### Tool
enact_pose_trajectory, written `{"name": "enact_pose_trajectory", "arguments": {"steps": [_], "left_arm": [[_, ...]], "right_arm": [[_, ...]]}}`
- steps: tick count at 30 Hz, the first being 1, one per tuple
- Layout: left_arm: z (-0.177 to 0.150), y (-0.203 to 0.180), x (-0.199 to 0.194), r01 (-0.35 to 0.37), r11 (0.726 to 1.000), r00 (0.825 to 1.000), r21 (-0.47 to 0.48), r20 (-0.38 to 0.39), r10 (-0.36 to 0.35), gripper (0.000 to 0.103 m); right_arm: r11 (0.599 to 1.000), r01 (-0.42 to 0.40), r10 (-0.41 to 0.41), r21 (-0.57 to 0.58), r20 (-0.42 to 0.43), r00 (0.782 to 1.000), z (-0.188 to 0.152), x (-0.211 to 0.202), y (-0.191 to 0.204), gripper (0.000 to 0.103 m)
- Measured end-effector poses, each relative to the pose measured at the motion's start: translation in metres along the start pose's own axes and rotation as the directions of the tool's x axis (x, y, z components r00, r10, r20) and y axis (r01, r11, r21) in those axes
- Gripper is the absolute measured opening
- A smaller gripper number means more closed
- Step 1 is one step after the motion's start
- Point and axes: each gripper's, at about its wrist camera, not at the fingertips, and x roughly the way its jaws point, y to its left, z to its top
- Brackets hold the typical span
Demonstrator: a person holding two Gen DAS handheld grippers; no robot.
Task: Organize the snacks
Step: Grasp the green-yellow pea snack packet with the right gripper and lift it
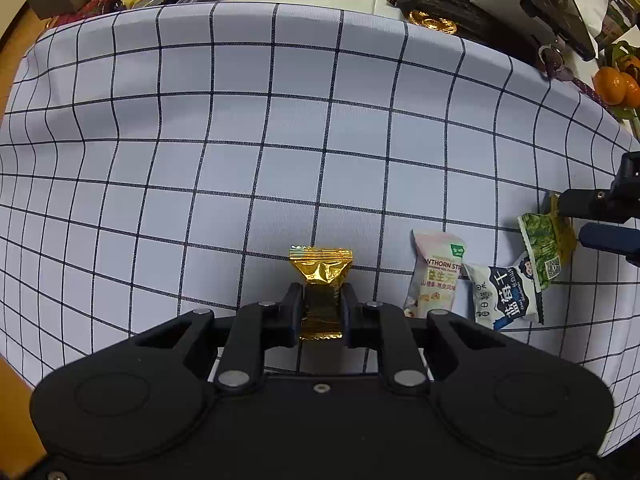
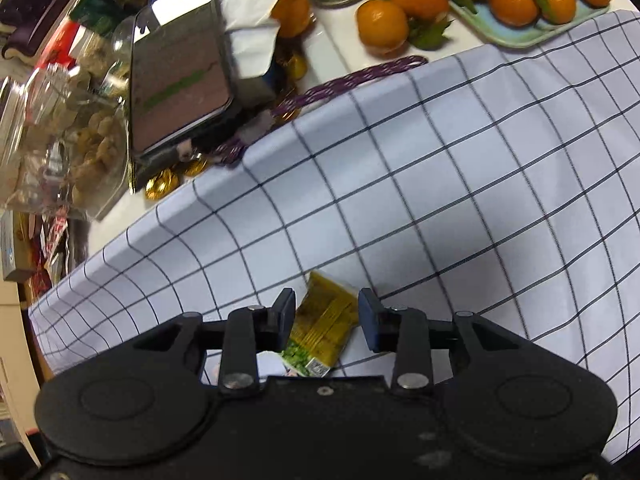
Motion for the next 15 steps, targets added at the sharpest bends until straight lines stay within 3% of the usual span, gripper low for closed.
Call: {"name": "enact_pose_trajectory", "arguments": {"steps": [7,11,15], "left_arm": [[-0.001,-0.003,-0.002,0.002,1.0,1.0,0.012,-0.003,-0.002,0.026],[-0.001,-0.002,0.001,0.002,1.0,1.0,0.013,-0.008,-0.002,0.026],[0.0,0.001,0.004,0.01,1.0,1.0,0.014,-0.016,-0.01,0.026]], "right_arm": [[0.981,0.112,-0.099,-0.156,0.085,0.991,-0.024,0.005,0.031,0.042],[0.94,0.202,-0.165,-0.276,0.152,0.975,-0.036,0.009,0.048,0.041],[0.892,0.281,-0.238,-0.355,0.16,0.958,-0.046,0.02,0.057,0.042]]}}
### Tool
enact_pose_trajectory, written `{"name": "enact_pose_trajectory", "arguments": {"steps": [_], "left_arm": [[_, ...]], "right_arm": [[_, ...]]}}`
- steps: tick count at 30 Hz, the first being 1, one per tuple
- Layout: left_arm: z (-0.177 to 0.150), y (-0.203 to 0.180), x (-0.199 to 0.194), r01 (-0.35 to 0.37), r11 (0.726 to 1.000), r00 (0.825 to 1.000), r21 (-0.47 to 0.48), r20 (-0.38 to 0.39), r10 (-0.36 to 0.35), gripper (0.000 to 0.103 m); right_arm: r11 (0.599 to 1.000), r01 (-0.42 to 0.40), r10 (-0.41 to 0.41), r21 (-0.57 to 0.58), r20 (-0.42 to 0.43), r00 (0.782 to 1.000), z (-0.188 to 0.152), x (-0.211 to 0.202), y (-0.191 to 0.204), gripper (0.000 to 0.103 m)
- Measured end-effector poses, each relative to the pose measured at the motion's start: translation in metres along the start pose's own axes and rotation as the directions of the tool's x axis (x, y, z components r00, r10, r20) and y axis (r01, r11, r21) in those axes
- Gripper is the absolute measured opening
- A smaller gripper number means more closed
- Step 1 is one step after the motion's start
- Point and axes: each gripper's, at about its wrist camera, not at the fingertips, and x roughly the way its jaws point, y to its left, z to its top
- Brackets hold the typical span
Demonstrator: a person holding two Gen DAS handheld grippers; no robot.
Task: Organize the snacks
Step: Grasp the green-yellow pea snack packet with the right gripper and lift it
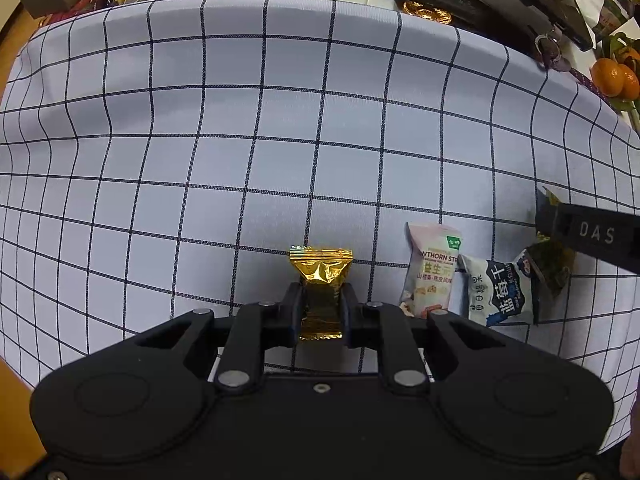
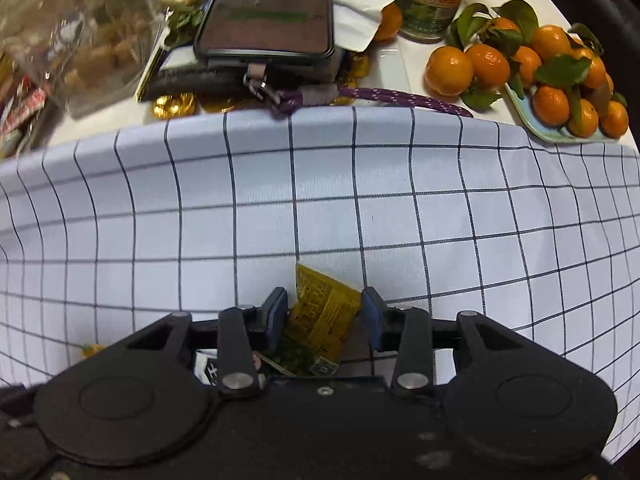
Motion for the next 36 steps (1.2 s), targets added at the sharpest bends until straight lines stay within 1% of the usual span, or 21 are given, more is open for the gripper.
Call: {"name": "enact_pose_trajectory", "arguments": {"steps": [2,4,6,12,15,19,22,24,26,28,30,31,33,36], "left_arm": [[0.0,0.0,0.0,0.001,1.0,1.0,0.001,-0.002,-0.001,0.026],[0.0,0.0,0.0,0.002,1.0,1.0,0.002,-0.003,-0.002,0.026],[0.001,0.0,0.0,0.002,1.0,1.0,0.0,-0.008,-0.002,0.026],[0.0,-0.001,0.004,0.01,1.0,1.0,-0.008,-0.019,-0.01,0.026],[0.0,-0.002,0.004,0.009,1.0,1.0,-0.009,-0.021,-0.009,0.026],[0.001,0.0,0.004,0.016,1.0,1.0,-0.017,-0.026,-0.017,0.026],[0.002,0.004,0.003,0.032,0.999,0.999,-0.032,-0.03,-0.033,0.026],[0.003,0.007,0.001,0.039,0.998,0.999,-0.04,-0.027,-0.04,0.026],[0.004,0.01,-0.001,0.043,0.998,0.999,-0.044,-0.021,-0.044,0.026],[0.004,0.012,-0.002,0.048,0.998,0.999,-0.047,-0.019,-0.049,0.026],[0.005,0.014,-0.003,0.057,0.997,0.998,-0.053,-0.021,-0.058,0.026],[0.006,0.015,-0.003,0.059,0.997,0.998,-0.056,-0.023,-0.06,0.026],[0.007,0.018,-0.004,0.061,0.996,0.998,-0.058,-0.025,-0.062,0.026],[0.006,0.02,-0.004,0.055,0.997,0.998,-0.061,-0.026,-0.057,0.026]], "right_arm": [[1.0,0.012,-0.012,-0.009,-0.02,1.0,-0.001,0.002,-0.002,0.042],[1.0,0.002,-0.002,-0.003,-0.047,0.999,-0.001,0.003,-0.01,0.042],[1.0,-0.003,0.005,0.024,-0.079,0.997,-0.003,-0.001,-0.024,0.042],[0.99,-0.047,0.07,0.129,-0.172,0.983,0.001,0.005,-0.055,0.042],[0.979,-0.077,0.116,0.191,-0.201,0.973,0.005,0.007,-0.072,0.043],[0.956,-0.144,0.197,0.258,-0.197,0.96,0.013,0.004,-0.091,0.043],[0.918,-0.213,0.291,0.335,-0.204,0.935,0.019,0.003,-0.11,0.044],[0.889,-0.24,0.339,0.391,-0.209,0.917,0.02,0.003,-0.121,0.044],[0.882,-0.22,0.335,0.417,-0.224,0.915,0.02,0.006,-0.128,0.044],[0.895,-0.183,0.299,0.407,-0.245,0.922,0.018,0.009,-0.128,0.044],[0.904,-0.161,0.279,0.396,-0.264,0.923,0.014,0.013,-0.121,0.045],[0.904,-0.164,0.284,0.394,-0.266,0.921,0.013,0.015,-0.119,0.047],[0.905,-0.176,0.295,0.386,-0.275,0.915,0.011,0.016,-0.113,0.047],[0.923,-0.172,0.277,0.345,-0.281,0.919,0.004,0.014,-0.097,0.047]]}}
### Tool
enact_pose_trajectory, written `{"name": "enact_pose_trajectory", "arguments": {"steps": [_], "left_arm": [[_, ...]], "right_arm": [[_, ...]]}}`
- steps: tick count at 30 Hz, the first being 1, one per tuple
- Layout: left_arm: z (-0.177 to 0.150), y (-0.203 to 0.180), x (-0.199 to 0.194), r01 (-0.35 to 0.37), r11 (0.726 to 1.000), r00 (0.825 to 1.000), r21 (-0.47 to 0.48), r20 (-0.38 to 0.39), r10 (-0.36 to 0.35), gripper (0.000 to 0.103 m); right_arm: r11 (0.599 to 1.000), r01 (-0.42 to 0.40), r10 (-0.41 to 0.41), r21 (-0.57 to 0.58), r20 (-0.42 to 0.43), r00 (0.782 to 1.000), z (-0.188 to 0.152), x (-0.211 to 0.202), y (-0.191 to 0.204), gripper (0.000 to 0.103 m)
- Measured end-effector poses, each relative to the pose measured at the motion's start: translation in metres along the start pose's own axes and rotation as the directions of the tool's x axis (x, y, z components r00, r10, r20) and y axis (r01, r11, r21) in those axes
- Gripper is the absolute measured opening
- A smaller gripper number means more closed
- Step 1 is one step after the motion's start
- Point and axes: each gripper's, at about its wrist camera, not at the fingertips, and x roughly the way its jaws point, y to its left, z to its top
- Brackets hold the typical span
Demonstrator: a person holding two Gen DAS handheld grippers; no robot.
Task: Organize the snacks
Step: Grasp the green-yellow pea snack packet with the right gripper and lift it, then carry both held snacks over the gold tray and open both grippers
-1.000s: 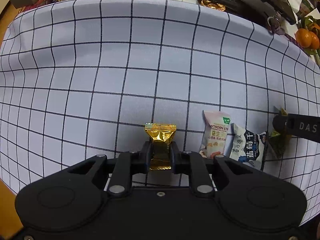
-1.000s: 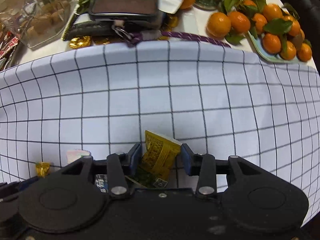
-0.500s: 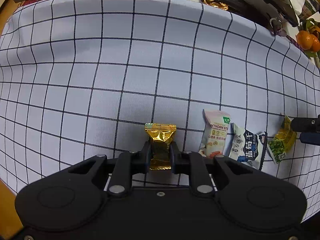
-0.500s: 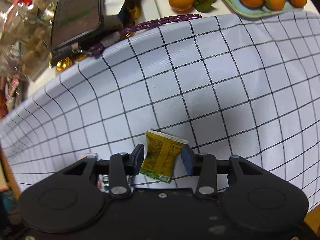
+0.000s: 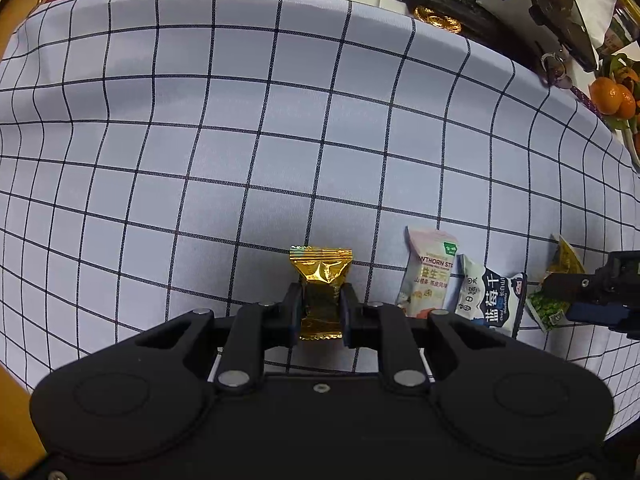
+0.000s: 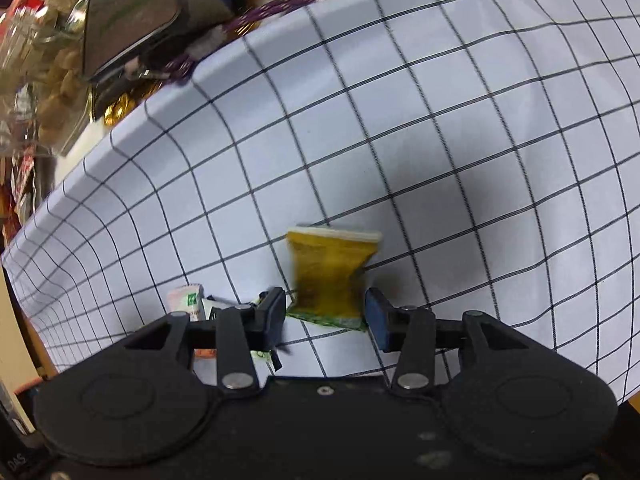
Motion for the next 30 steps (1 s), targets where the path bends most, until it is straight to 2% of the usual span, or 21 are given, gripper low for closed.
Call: {"name": "enact_pose_trajectory", "arguments": {"steps": [6,11,16,24,28,30], "left_arm": [[0.0,-0.003,0.0,0.001,1.0,1.0,0.004,0.005,-0.001,0.026],[-0.004,-0.008,-0.011,0.004,1.0,1.0,0.029,0.029,-0.005,0.026],[-0.013,-0.01,-0.028,-0.013,0.998,0.998,0.054,0.068,0.009,0.026],[-0.042,-0.012,-0.053,-0.039,0.992,0.991,0.117,0.133,0.024,0.026],[-0.056,-0.002,-0.069,-0.019,0.994,0.988,0.108,0.156,0.002,0.025],[-0.063,-0.002,-0.075,-0.041,0.995,0.983,0.092,0.184,0.023,0.025]], "right_arm": [[0.997,0.061,-0.06,-0.046,0.024,0.998,-0.015,0.007,0.015,0.047],[0.991,0.1,-0.095,-0.094,0.054,0.994,-0.021,0.011,0.028,0.035],[0.983,0.139,-0.124,-0.119,0.123,0.985,-0.028,0.0,0.031,0.035],[0.986,0.101,-0.067,-0.132,0.237,0.969,-0.042,-0.05,0.015,0.035],[0.985,0.084,-0.041,-0.15,0.273,0.961,-0.056,-0.061,0.006,0.035],[0.983,0.09,-0.037,-0.159,0.306,0.951,-0.068,-0.068,0.002,0.035]]}}
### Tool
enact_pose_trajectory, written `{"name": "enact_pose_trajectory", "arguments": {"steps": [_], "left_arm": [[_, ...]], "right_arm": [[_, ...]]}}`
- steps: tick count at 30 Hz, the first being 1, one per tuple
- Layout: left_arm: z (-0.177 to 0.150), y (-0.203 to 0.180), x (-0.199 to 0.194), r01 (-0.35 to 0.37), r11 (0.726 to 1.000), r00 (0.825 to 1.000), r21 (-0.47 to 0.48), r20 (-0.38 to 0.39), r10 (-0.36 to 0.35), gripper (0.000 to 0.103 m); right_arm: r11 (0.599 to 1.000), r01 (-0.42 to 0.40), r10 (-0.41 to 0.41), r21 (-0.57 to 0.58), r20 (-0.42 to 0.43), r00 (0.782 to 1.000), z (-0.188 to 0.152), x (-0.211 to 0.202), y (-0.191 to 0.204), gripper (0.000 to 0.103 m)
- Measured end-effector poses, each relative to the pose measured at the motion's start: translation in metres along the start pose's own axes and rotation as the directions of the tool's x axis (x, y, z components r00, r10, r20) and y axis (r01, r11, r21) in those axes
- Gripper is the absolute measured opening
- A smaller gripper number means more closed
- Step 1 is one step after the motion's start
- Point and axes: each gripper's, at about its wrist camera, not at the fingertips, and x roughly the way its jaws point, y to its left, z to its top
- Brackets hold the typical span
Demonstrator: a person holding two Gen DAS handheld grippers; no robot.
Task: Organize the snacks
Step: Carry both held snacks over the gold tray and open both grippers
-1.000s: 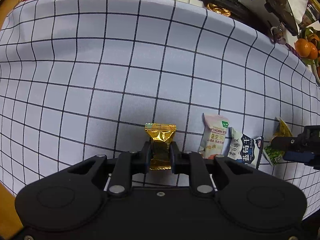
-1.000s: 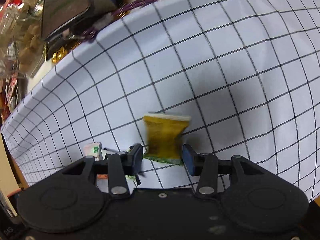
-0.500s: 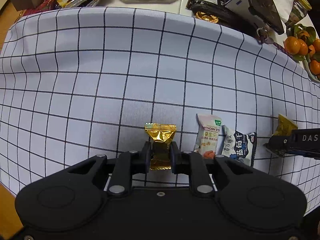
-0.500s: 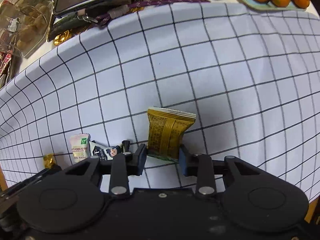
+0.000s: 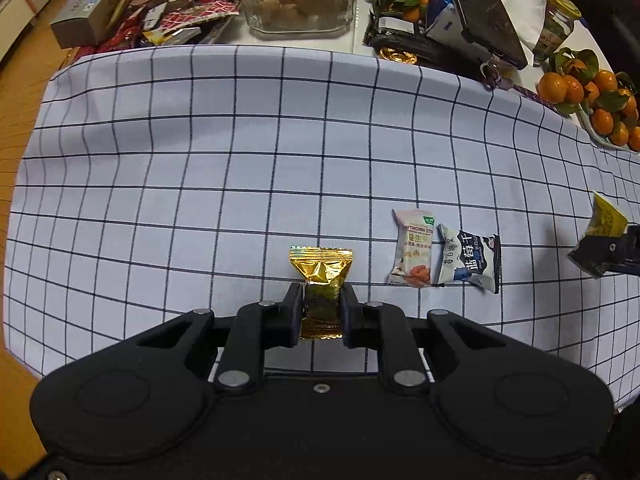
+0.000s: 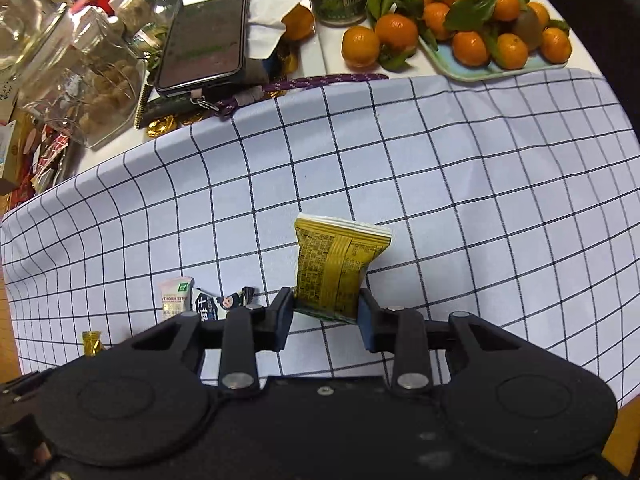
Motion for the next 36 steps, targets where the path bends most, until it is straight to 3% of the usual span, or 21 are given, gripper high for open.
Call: {"name": "enact_pose_trajectory", "arguments": {"steps": [5,8,11,16,21,26,36], "left_arm": [[-0.031,-0.003,-0.026,0.014,1.0,0.998,-0.024,0.068,-0.012,0.025],[-0.063,-0.004,-0.041,0.075,0.996,0.995,-0.047,0.066,-0.072,0.025],[-0.096,-0.009,-0.055,0.099,0.994,0.993,-0.046,0.065,-0.095,0.025],[-0.131,-0.021,-0.064,0.114,0.993,0.993,-0.014,0.025,-0.114,0.025],[-0.144,-0.028,-0.066,0.105,0.994,0.994,0.018,-0.013,-0.105,0.025],[-0.143,-0.025,-0.068,0.101,0.995,0.995,0.009,-0.019,-0.101,0.027],[-0.145,-0.012,-0.068,0.08,0.996,0.996,-0.032,-0.044,-0.081,0.032]], "right_arm": [[0.998,-0.066,0.068,-0.019,0.088,0.994,-0.038,-0.034,-0.001,0.035],[0.997,-0.072,0.077,-0.038,0.156,0.985,-0.079,-0.059,-0.004,0.035],[0.995,-0.094,0.1,-0.042,0.169,0.98,-0.12,-0.076,-0.011,0.035],[0.994,-0.11,0.111,-0.019,0.144,0.983,-0.179,-0.089,-0.025,0.035],[0.998,-0.065,0.067,-0.026,0.062,0.996,-0.219,-0.081,-0.029,0.036],[0.997,-0.057,0.056,-0.058,-0.018,0.998,-0.236,-0.072,-0.023,0.036],[0.981,-0.15,0.147,-0.124,-0.04,0.988,-0.232,-0.084,0.004,0.036]]}}
